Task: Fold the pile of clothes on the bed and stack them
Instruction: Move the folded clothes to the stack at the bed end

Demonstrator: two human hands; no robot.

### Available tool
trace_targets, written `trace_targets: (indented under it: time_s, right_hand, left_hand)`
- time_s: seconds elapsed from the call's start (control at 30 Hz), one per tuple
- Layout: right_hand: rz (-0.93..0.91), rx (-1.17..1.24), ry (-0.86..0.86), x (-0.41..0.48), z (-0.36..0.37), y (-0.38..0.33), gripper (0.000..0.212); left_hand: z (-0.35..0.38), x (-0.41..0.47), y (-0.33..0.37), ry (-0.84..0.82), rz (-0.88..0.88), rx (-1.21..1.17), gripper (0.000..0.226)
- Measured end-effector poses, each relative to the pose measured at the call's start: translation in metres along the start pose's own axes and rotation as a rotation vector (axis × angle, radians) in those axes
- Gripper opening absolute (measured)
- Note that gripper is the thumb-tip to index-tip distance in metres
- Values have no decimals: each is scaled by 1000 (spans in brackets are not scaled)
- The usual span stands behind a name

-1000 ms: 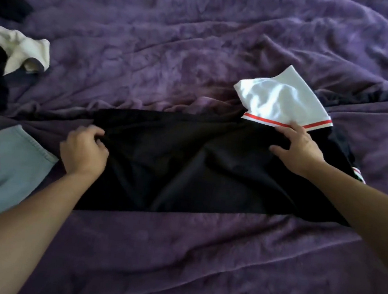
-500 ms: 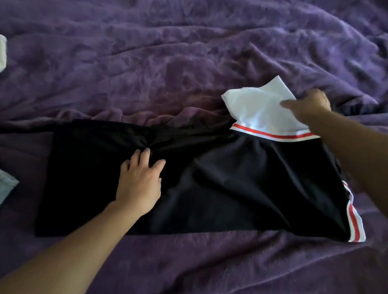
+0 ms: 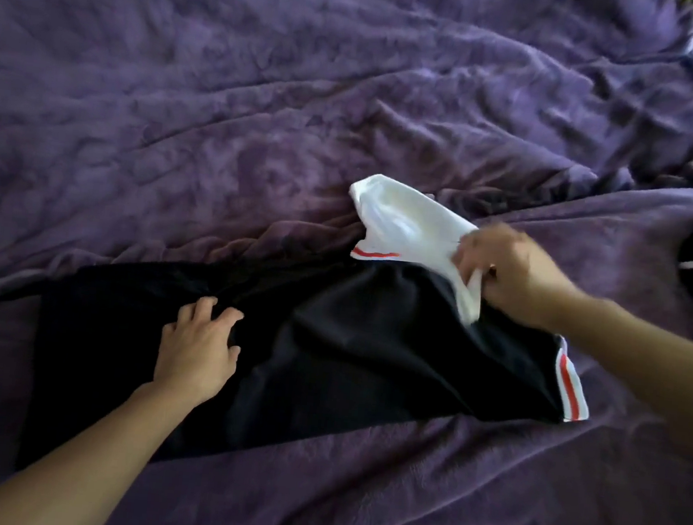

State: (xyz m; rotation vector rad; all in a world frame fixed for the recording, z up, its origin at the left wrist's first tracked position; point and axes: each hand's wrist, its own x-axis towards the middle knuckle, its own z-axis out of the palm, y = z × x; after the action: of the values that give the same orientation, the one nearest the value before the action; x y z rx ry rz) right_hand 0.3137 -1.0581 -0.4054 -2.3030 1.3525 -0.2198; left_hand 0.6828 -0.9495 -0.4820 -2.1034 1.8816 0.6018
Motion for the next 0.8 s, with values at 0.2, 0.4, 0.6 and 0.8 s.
trace_targets:
  time_s: [0.2, 0.4, 0.6, 0.8]
  right_hand:
    - [307, -87, -2, -36, 12, 16, 31]
    - [740, 97, 197, 72, 9, 16, 32]
    - [906, 417, -387, 107, 18, 30, 50]
    - [964, 1070, -528, 103, 7, 43, 48]
  left_hand:
    - [-19, -9, 42, 198, 86, -142, 40]
    - [-13, -8, 100, 136, 339, -187, 58]
    - [-7, 4, 108, 19, 306, -338, 80]
    - [-17, 5, 124, 139, 368, -618, 65]
